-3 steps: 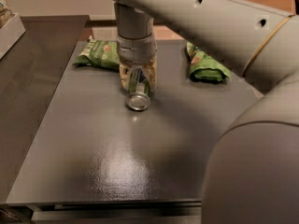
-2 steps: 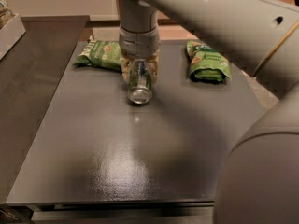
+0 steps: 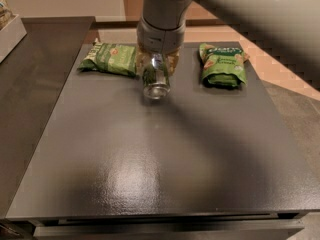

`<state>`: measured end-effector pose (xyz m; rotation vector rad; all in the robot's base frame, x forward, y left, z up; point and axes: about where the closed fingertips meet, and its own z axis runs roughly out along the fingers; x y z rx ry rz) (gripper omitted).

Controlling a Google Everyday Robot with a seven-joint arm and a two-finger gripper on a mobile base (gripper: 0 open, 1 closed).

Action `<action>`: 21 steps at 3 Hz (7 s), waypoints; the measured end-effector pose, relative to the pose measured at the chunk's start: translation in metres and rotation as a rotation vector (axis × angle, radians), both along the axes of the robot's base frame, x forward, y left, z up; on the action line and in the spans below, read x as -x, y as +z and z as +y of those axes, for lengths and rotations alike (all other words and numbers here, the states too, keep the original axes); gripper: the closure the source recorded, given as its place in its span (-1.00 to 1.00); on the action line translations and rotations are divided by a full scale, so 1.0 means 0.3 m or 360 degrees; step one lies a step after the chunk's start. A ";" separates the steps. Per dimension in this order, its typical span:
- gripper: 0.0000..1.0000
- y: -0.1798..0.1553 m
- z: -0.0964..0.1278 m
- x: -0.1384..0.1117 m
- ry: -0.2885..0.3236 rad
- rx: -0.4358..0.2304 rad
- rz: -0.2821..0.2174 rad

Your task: Place green can upright

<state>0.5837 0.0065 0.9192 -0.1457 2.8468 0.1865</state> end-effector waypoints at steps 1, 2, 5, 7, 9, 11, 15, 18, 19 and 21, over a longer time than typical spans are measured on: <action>1.00 0.034 -0.001 0.017 0.0169 -0.0100 -0.0188; 1.00 0.069 -0.010 0.049 0.0309 -0.0204 -0.0397; 1.00 0.133 0.013 0.074 0.0485 -0.0651 -0.0889; 1.00 0.181 0.038 0.103 0.0560 -0.0852 -0.1016; 1.00 0.199 0.045 0.113 0.0642 -0.0843 -0.1060; 1.00 0.215 0.044 0.152 0.0962 -0.0860 -0.1199; 1.00 0.089 0.003 0.220 0.1371 -0.0966 -0.1426; 1.00 -0.019 -0.037 0.233 0.1345 -0.1087 -0.1506; 0.65 -0.044 -0.044 0.233 0.1342 -0.1116 -0.1525; -0.28 -0.082 -0.063 0.227 0.1320 -0.1123 -0.1538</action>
Offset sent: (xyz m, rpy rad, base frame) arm -0.0152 0.0023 0.0446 0.2499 -0.4733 0.2942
